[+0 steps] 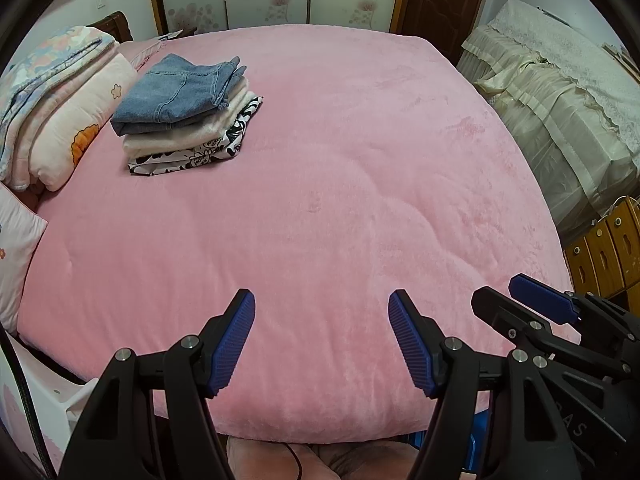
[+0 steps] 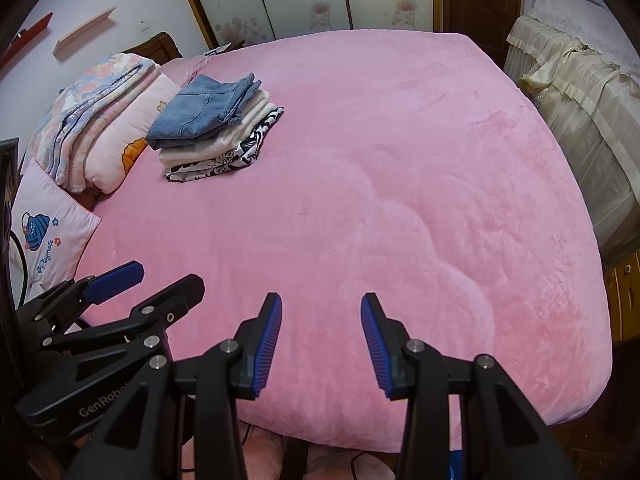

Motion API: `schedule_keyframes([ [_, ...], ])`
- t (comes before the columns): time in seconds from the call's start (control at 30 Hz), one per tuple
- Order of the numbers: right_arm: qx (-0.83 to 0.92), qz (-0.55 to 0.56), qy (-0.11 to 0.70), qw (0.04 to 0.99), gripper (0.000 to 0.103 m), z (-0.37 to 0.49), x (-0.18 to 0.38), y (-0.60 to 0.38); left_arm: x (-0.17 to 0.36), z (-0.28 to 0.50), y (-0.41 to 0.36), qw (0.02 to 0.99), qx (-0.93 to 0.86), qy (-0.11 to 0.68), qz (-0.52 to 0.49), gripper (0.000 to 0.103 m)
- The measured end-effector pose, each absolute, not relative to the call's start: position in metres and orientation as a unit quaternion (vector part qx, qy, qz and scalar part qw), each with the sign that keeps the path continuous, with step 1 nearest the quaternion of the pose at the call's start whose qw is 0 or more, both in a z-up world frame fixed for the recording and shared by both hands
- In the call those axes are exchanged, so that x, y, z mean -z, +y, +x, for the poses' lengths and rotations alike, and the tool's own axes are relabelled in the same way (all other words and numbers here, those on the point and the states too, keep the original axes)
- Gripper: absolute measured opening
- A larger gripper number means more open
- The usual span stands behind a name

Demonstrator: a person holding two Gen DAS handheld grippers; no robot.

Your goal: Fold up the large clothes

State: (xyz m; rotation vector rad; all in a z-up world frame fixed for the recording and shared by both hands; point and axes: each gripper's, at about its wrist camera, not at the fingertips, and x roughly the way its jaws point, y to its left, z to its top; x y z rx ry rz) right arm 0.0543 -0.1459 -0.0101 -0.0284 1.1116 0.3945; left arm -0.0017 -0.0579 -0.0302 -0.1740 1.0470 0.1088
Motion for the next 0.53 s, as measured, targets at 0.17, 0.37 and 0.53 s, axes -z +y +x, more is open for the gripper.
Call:
schedule_keyframes([
  [0.17, -0.186, -0.013, 0.524, 0.831, 0.042, 0.0550, 0.0100, -0.1466, 0.0316, -0.0033, -0.0582, 0.860, -0.053, 0.500, -0.083, 0.068],
  [0.37, -0.187, -0.013, 0.525, 0.830, 0.042, 0.0544, 0.0114, -0.1463, 0.0327, -0.0046, -0.0573, 0.859, -0.055, 0.502, -0.084, 0.068],
  [0.53, -0.186, -0.012, 0.526, 0.830, 0.042, 0.0541, 0.0115, -0.1456, 0.0321, -0.0028, -0.0570, 0.858, -0.055, 0.504, -0.083, 0.068],
])
